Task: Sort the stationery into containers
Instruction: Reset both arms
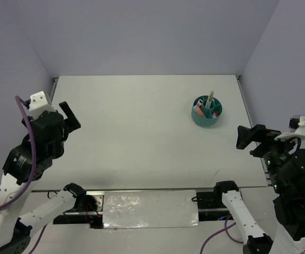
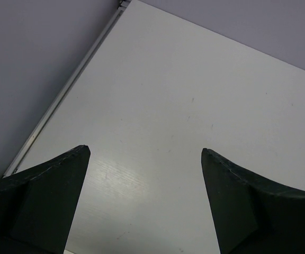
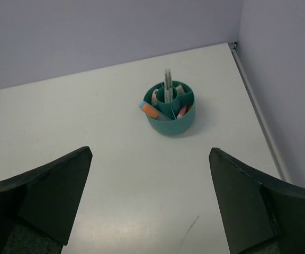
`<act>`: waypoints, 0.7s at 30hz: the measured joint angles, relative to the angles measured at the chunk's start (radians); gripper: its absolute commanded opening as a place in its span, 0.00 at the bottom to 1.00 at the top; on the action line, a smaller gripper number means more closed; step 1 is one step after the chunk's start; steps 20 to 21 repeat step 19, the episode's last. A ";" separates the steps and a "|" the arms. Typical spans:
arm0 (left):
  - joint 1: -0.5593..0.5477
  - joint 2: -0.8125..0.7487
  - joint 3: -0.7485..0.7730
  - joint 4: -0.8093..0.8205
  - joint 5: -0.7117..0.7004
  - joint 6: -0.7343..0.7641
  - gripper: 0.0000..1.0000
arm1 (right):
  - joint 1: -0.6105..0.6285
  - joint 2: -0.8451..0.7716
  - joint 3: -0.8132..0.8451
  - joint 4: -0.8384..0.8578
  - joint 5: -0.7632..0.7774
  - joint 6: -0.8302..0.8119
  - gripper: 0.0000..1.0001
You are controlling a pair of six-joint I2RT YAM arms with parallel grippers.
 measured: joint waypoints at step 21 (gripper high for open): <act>0.000 0.016 -0.011 -0.028 -0.031 -0.007 0.99 | 0.029 -0.022 0.000 -0.072 0.013 0.011 1.00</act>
